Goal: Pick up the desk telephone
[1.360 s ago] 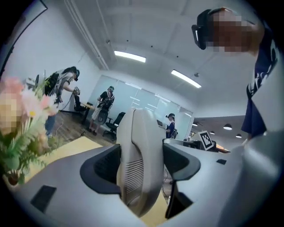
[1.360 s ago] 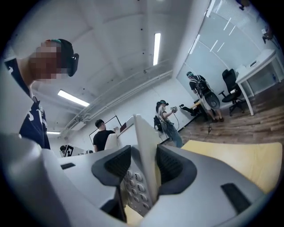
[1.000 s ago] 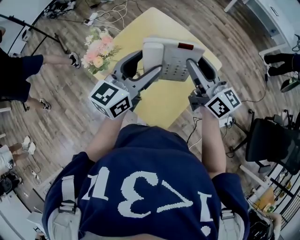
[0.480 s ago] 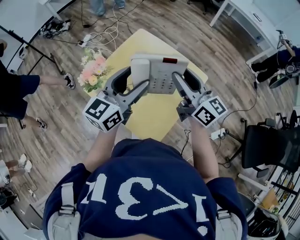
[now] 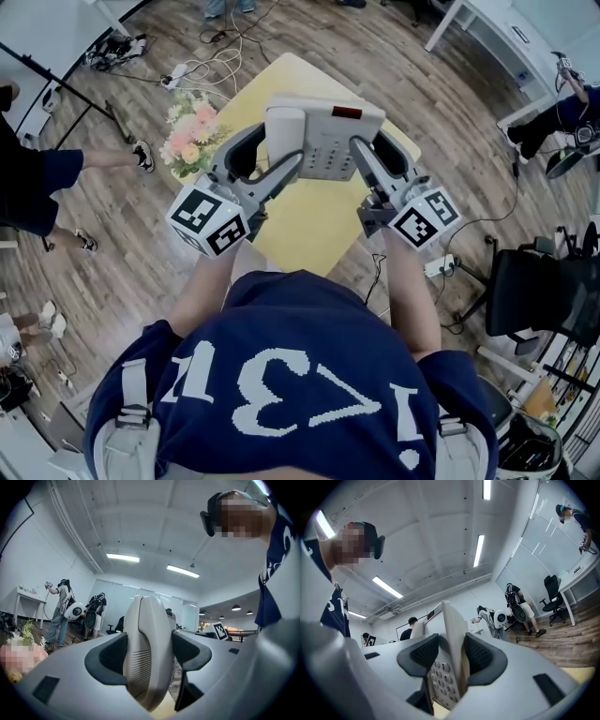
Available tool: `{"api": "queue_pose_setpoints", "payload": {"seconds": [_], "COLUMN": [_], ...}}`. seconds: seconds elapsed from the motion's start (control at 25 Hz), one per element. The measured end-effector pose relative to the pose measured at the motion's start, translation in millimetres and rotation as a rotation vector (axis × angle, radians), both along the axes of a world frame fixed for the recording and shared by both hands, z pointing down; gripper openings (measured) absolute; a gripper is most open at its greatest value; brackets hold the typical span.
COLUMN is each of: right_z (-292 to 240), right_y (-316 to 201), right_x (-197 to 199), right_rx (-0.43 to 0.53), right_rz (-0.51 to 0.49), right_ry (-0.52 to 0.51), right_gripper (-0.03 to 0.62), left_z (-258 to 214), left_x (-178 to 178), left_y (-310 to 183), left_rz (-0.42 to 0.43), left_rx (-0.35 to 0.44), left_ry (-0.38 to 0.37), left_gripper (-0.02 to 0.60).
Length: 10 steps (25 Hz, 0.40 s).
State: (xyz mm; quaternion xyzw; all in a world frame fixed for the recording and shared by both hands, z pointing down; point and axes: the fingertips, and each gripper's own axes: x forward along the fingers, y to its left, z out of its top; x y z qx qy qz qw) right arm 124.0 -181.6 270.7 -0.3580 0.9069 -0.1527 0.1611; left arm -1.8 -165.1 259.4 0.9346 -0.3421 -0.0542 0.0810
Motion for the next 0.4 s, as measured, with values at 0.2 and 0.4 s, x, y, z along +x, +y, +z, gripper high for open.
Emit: {"api": "queue_pose_setpoints", "payload": {"seconds": [0.2, 0.4], "right_z": [-0.2, 4.3], "right_y": [-0.8, -2.8], "right_x": [0.1, 1.0], "right_rx": [0.004, 0.003], "right_rz": [0.003, 0.007], "right_ry": [0.002, 0.004], "right_gripper": [0.193, 0.193], "left_z": [0.2, 4.6], "left_x": [0.2, 1.1], "left_y": [-1.1, -3.6], "left_rz": [-0.002, 0.0], "left_rx": [0.001, 0.004], "left_ry": [-0.001, 0.0], "left_gripper": [0.313, 0.313]}}
